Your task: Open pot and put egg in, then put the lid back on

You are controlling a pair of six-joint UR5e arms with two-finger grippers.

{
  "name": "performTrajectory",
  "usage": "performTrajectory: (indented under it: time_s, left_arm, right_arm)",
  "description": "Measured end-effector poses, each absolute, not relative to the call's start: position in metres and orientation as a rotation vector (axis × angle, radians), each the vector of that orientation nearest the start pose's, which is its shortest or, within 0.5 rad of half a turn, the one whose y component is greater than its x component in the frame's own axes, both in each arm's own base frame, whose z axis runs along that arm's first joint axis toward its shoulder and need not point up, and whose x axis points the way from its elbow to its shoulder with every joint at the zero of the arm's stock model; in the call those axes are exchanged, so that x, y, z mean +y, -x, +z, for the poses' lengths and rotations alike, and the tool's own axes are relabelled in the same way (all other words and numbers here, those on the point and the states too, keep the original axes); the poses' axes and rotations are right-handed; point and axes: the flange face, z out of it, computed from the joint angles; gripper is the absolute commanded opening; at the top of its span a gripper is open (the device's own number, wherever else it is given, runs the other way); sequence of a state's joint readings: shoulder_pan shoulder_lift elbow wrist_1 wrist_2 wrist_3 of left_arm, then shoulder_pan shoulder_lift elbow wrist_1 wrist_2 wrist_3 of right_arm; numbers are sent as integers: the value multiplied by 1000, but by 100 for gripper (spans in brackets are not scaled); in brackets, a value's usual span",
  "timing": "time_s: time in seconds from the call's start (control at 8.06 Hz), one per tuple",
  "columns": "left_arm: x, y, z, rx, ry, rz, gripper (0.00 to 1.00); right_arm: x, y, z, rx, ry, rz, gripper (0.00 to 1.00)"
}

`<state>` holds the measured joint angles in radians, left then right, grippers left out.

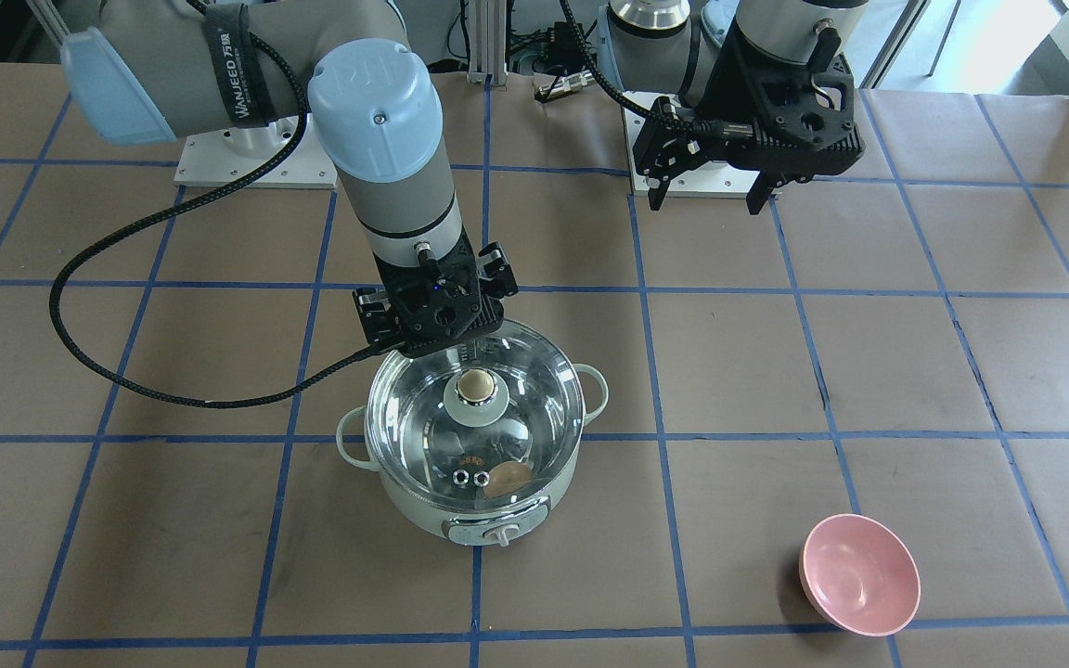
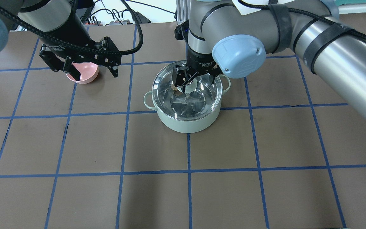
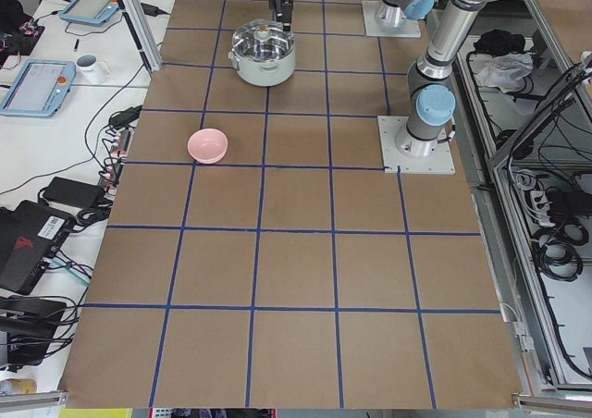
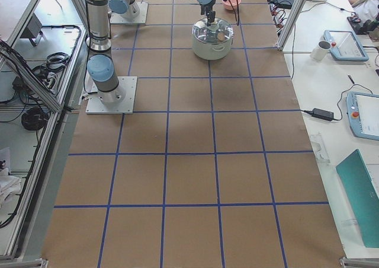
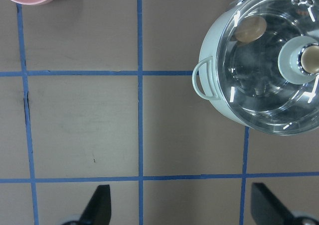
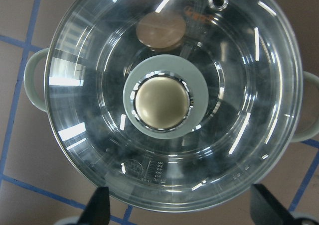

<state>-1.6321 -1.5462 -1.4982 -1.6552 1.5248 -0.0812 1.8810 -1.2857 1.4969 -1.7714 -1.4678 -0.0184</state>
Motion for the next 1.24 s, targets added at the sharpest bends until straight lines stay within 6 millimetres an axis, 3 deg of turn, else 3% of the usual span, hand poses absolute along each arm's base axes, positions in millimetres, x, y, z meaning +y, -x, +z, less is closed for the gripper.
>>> performTrajectory:
  time_s: [0.12, 0.25, 0.5, 0.62, 0.74, 0.87, 1.24]
  left_arm:
    - [-472, 167, 527, 3188, 31, -15, 100]
    - [-472, 167, 527, 3188, 31, -15, 100]
    - [-471, 167, 527, 3188, 31, -14, 100]
    - [-471, 167, 527, 3188, 31, -14, 100]
    - [-472, 167, 527, 3188, 30, -15, 100]
    - [-472, 167, 527, 3188, 30, -16, 100]
    - [-471, 167, 528, 3189, 29, -16, 100]
  right_arm:
    - [-538, -302, 396, 3014, 450, 24, 100]
    - [-549, -268, 411, 3030, 362, 8, 100]
    - [-557, -173, 453, 3098, 140, -32, 100]
    - [-556, -137, 468, 3126, 53, -52, 100]
    - [-554, -115, 476, 3139, -2, -56, 100]
    - [-551, -105, 479, 3143, -27, -45, 100]
    - [-550, -100, 480, 3147, -41, -41, 100]
